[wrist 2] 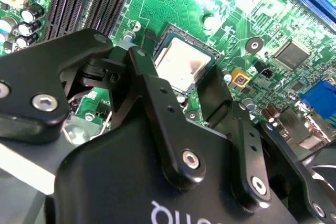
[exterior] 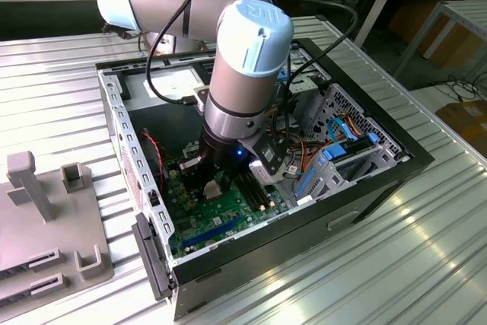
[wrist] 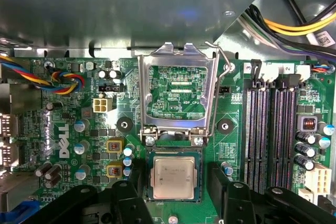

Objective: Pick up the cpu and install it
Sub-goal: 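Place the cpu into insertion slot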

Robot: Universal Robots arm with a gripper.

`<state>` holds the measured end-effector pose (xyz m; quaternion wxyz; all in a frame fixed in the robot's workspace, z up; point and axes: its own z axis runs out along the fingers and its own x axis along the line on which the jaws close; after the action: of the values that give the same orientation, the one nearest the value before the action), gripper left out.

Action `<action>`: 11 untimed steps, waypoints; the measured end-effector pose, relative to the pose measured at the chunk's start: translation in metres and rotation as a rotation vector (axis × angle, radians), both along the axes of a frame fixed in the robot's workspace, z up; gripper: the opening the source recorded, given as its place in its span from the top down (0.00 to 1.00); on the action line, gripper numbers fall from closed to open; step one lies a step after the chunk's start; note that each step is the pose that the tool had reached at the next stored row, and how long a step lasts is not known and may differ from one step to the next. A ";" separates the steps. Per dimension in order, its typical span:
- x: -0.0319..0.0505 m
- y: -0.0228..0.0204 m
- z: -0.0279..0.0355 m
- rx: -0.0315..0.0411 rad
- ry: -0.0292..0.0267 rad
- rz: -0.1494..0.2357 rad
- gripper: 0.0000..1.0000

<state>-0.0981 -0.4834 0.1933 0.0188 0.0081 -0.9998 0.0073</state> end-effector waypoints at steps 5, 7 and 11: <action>-0.0001 0.0000 0.0072 0.0000 0.0000 0.000 0.42; -0.0001 0.0001 0.0123 0.0001 0.0000 0.000 0.42; -0.0001 0.0004 0.0242 0.0000 0.0000 0.000 0.42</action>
<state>-0.0981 -0.4829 0.2175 0.0188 0.0081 -0.9998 0.0072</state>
